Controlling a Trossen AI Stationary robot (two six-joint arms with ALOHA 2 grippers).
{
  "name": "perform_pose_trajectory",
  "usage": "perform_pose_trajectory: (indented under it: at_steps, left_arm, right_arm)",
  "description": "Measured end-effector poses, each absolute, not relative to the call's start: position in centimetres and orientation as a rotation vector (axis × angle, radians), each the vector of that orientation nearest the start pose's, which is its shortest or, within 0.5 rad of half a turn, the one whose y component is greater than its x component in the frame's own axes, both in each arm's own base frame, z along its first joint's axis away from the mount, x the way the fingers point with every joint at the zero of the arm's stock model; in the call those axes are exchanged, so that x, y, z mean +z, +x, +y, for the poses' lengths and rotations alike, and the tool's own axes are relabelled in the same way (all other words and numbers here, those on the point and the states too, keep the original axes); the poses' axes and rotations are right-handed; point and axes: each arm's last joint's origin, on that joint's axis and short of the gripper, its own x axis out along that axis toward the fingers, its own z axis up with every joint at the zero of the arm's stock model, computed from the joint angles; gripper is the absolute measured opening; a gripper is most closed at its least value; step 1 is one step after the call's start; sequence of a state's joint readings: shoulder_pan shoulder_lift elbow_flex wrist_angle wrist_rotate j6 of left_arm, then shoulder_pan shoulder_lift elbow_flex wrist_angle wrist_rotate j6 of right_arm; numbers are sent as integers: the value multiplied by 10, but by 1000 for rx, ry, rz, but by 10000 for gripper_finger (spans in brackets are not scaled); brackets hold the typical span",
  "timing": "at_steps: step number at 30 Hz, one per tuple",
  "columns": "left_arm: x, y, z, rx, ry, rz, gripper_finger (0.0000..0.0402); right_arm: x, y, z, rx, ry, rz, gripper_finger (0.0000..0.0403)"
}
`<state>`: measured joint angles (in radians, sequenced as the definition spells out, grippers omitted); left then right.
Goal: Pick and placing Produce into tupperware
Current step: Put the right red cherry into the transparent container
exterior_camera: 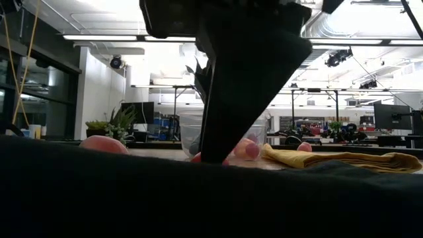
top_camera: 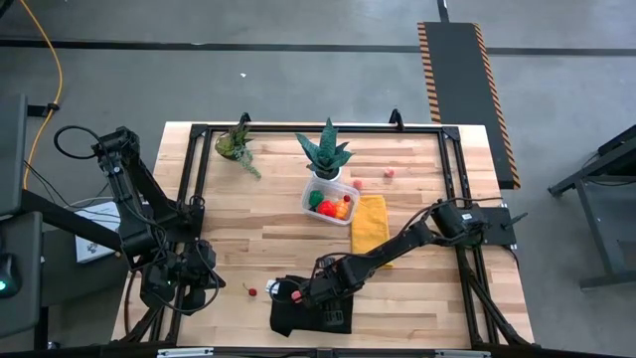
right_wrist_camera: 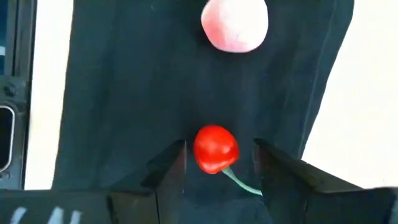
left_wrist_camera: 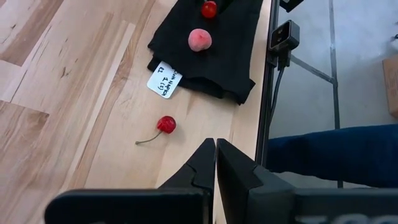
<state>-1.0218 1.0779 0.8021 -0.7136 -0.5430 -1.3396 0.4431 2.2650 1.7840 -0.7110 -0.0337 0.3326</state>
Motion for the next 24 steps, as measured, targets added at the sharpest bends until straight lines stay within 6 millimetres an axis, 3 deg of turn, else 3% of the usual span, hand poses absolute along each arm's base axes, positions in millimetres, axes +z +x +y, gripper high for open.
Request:
perform_pose_trajectory:
  at_steps: [13,24]
  left_arm:
    - [250,116,-161,95,-560,821,5]
    - [250,116,-161,96,-559,822,5]
  right_arm:
    - [146,425,203,203,40,1251,172]
    - [146,425,203,207,43,1252,103]
